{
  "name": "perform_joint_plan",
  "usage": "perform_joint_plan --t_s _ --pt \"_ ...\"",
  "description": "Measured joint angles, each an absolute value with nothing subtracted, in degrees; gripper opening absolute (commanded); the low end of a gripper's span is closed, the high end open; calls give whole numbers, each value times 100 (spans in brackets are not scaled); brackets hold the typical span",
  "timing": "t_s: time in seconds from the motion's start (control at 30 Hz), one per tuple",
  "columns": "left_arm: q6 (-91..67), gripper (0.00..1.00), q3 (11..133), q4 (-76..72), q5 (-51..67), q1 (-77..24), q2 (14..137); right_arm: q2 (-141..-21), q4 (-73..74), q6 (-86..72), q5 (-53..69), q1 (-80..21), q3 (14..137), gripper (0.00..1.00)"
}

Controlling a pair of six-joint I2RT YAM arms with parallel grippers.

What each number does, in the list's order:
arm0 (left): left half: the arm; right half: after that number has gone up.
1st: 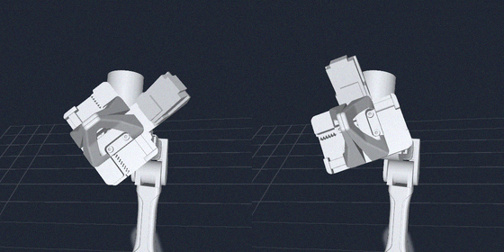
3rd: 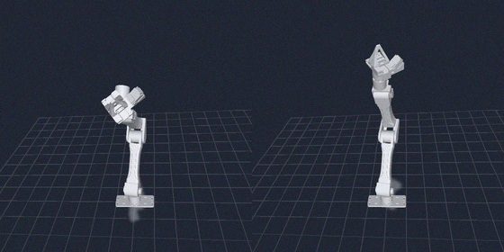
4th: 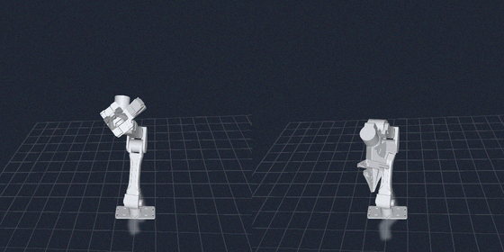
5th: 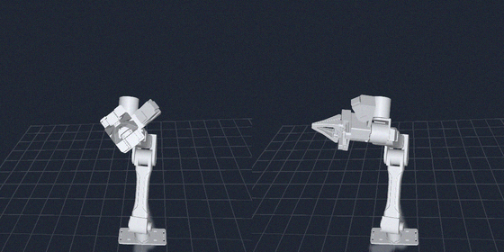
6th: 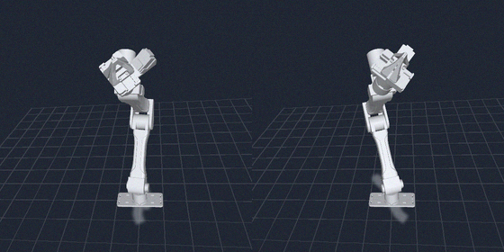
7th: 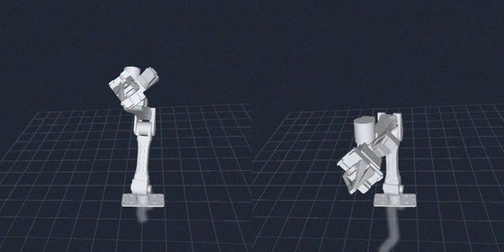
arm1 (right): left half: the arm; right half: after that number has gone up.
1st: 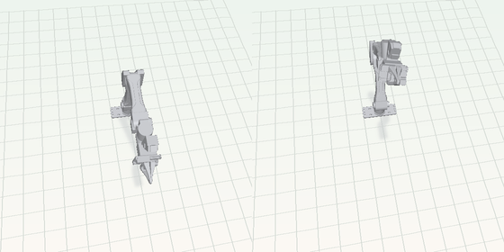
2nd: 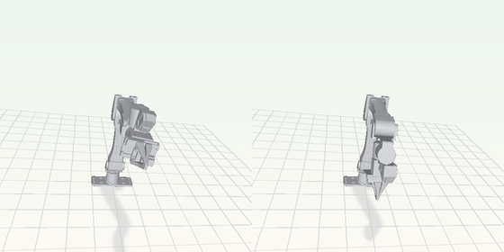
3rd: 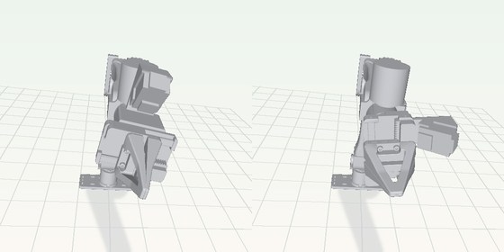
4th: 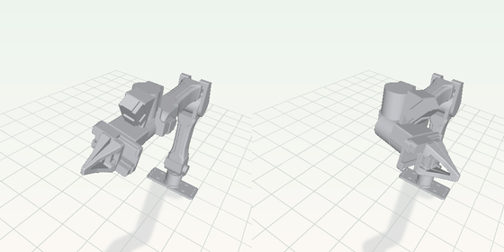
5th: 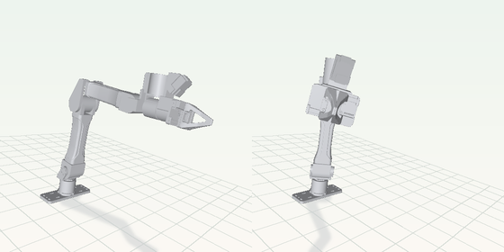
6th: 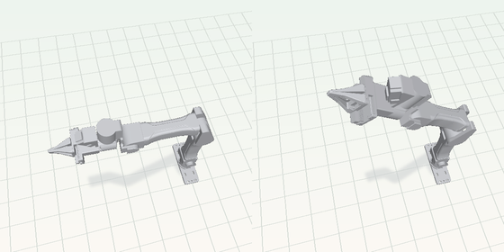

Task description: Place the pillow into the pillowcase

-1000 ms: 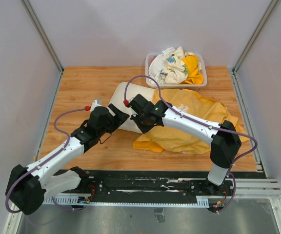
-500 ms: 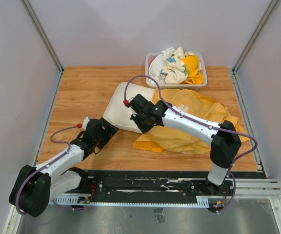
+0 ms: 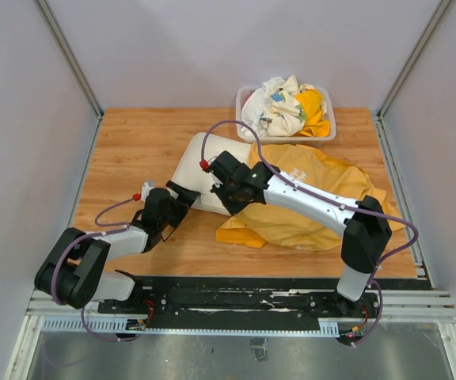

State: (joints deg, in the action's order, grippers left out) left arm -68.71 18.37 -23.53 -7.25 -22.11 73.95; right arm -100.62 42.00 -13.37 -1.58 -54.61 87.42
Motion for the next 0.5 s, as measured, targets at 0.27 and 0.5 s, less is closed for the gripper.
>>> perform_joint_plan --t_s 0.27,0.5 --pt "-7030 15 1870 -3583 -539 -2182 8077 -10082 4204 -1337 -158 -5461 8779 1" --pt "-6963 0 1955 -3704 -456 -2171 7942 -10156 4211 -1332 -158 -5461 8899 1"
